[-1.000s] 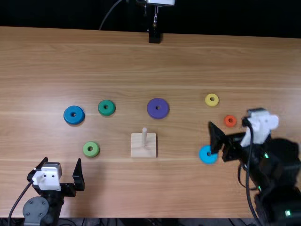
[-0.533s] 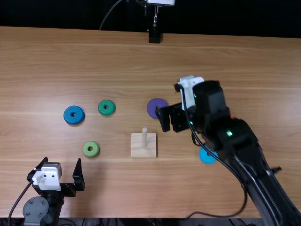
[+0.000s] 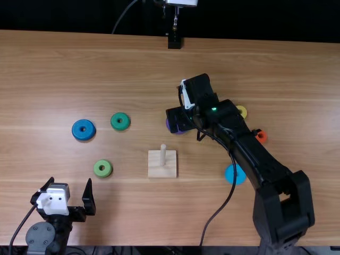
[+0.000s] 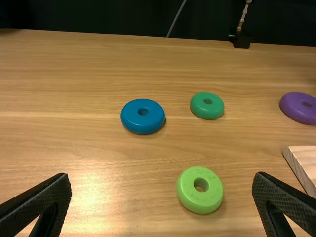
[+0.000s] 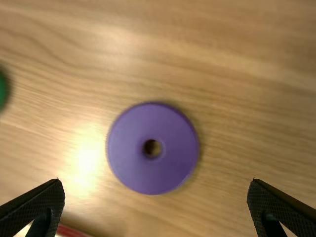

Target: Build the Hanoi tower: stack the rings onto the peg from bottom to top in this color order: purple, dark blue, light blue, dark green, light green, yellow, orange.

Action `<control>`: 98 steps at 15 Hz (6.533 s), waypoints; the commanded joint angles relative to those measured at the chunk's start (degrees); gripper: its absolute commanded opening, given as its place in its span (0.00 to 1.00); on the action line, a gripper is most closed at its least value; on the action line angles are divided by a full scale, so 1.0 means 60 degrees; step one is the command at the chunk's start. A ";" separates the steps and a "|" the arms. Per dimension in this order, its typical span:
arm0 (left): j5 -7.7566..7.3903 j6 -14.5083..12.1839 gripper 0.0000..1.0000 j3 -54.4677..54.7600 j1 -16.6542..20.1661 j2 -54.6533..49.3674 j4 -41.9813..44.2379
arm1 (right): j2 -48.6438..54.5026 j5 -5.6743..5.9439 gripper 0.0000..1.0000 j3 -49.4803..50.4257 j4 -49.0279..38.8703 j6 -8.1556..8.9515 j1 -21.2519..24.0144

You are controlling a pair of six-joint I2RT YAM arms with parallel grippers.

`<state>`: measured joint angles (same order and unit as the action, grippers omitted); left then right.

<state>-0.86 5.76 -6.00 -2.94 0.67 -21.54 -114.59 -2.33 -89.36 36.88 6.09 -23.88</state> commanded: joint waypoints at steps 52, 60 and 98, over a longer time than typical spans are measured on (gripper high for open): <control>-0.0120 -0.0134 1.00 0.1000 0.0051 -0.0111 -0.0752 | 0.1402 0.1109 0.00 -0.2011 0.3584 0.0040 -0.0854; -0.0120 -0.0134 1.00 0.1000 0.0051 -0.0111 -0.0752 | 0.2252 0.1056 0.00 -0.3681 0.5834 0.0058 -0.2524; -0.0120 -0.0134 1.00 0.1000 0.0051 -0.0111 -0.0752 | 0.1930 0.1021 0.00 -0.2567 0.5676 0.0849 -0.3344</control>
<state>-0.89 5.76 -6.00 -2.94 0.67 -21.52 -103.11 3.88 -105.30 71.13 11.62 -43.99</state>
